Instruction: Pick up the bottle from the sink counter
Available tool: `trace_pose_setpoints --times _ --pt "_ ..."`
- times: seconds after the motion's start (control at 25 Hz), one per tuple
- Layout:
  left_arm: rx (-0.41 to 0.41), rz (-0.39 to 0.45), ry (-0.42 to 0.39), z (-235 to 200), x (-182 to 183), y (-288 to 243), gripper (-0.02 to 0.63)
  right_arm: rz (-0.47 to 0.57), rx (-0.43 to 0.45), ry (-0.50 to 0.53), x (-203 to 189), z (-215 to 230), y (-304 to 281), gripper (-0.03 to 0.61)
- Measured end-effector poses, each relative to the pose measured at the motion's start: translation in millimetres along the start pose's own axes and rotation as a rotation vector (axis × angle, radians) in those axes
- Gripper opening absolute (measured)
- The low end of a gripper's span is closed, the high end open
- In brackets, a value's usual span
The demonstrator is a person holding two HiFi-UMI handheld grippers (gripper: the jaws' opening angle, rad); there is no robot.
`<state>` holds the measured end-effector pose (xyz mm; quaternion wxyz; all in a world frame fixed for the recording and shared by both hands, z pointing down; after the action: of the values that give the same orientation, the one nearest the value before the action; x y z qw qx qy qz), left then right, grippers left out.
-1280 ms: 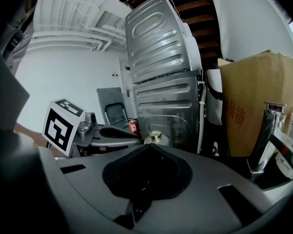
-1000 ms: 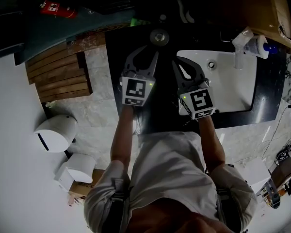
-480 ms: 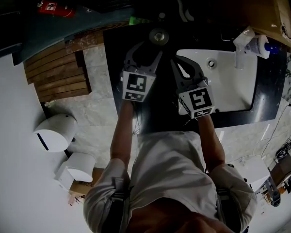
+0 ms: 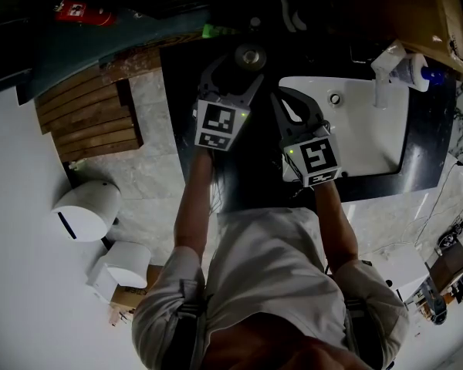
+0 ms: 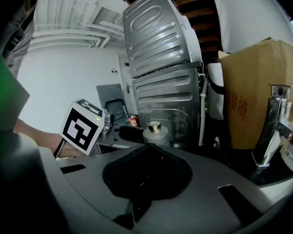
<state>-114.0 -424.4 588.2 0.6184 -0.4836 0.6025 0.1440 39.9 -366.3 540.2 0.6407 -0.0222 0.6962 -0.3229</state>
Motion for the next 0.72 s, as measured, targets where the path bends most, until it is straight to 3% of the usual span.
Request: trace_pose_setpoints --times 0.72 --pt "-0.022 -0.003 -0.005 -6 3 -25 0.31 -0.012 -0.007 -0.008 -6 1 1 -0.003"
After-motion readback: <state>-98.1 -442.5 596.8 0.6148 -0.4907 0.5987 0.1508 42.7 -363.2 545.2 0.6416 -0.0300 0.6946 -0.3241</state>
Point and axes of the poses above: the fingertips, and each gripper's own axes: y backward along the fingers, z to its right, x out of its top, the point moved 10 cm from there along y, backward along the fingers, and after that the axes turned 13 degrees about -x, right-handed, at the moved point
